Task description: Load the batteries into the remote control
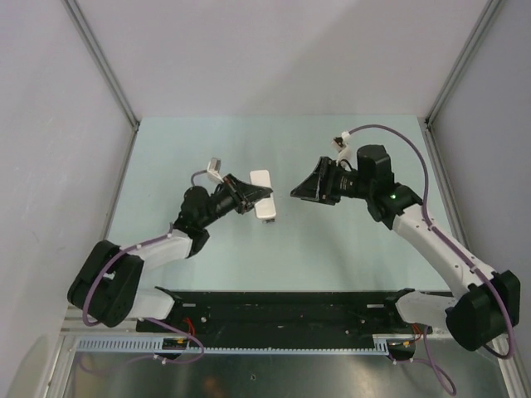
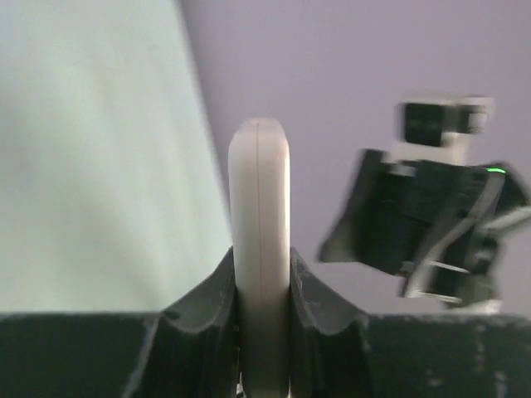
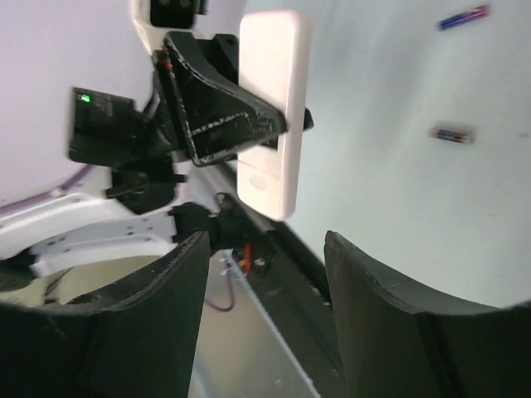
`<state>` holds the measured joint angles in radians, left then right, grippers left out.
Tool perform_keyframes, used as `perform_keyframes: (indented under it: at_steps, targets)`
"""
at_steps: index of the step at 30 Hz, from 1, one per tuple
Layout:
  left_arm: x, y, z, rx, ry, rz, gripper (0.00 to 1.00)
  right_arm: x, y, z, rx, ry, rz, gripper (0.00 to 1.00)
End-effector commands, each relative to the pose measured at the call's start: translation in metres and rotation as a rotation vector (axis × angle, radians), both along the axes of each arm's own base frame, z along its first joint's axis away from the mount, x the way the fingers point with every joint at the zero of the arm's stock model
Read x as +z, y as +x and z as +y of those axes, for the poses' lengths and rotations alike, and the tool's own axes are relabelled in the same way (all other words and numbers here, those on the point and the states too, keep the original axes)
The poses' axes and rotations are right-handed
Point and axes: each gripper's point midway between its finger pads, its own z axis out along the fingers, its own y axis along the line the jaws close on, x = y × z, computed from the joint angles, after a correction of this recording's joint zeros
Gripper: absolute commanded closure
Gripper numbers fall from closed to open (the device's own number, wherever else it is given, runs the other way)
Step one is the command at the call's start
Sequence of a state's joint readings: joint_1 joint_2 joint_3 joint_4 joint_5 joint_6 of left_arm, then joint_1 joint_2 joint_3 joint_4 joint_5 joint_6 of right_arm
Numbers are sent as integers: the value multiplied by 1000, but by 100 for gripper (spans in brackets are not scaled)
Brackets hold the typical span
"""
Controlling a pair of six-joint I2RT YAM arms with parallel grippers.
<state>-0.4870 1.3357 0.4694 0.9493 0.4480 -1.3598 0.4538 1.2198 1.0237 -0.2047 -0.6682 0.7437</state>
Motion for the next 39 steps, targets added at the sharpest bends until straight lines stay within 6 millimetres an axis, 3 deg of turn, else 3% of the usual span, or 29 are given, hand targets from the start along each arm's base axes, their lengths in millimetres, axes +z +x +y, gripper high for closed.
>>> perform_keyframes:
  at_steps: [1, 2, 3, 4, 6, 15, 18, 19, 20, 22, 23, 25, 26, 32, 39]
  targets:
    - [-41, 28, 9, 61, 376, -11, 100, -37, 13, -40, -167, -276, -31, 39]
    - [-54, 35, 14, 82, 506, -49, 100, -43, 14, -43, -180, -312, -32, 39]
    - [-67, 37, 22, 91, 630, 37, 100, -49, 12, -48, -194, -351, -27, 39]
    - [-72, 48, 34, 159, 720, 52, 100, -54, 16, -56, -228, -401, -50, 40]
    - [-86, 50, 48, 168, 895, 93, 100, -58, 14, -60, -246, -450, -63, 40]
    - [-103, 73, 154, 465, 1466, 133, 100, -69, 15, -74, -299, -606, -134, 40]
    - [-117, 79, 171, 442, 1642, 179, 100, -68, 18, -77, -320, -631, -155, 40]
    - [-115, 87, 172, 448, 1669, 184, 100, -67, 18, -77, -322, -630, -159, 40]
    - [-128, 90, 174, 416, 1727, 205, 100, -66, 17, -76, -321, -626, -164, 40]
    - [-132, 99, 176, 414, 1781, 211, 100, -64, 17, -76, -321, -620, -167, 40]
    - [-147, 102, 178, 381, 1826, 228, 100, -64, 16, -75, -320, -617, -168, 40]
    - [-152, 111, 173, 362, 1850, 226, 100, -60, 15, -75, -321, -607, -174, 40]
    - [-168, 113, 172, 318, 1882, 241, 100, -59, 14, -76, -322, -608, -176, 40]
    - [-195, 124, 156, 253, 1865, 271, 99, -57, 13, -82, -338, -620, -183, 39]
    - [-202, 128, 135, 202, 1815, 256, 82, -57, 14, -81, -337, -618, -186, 39]
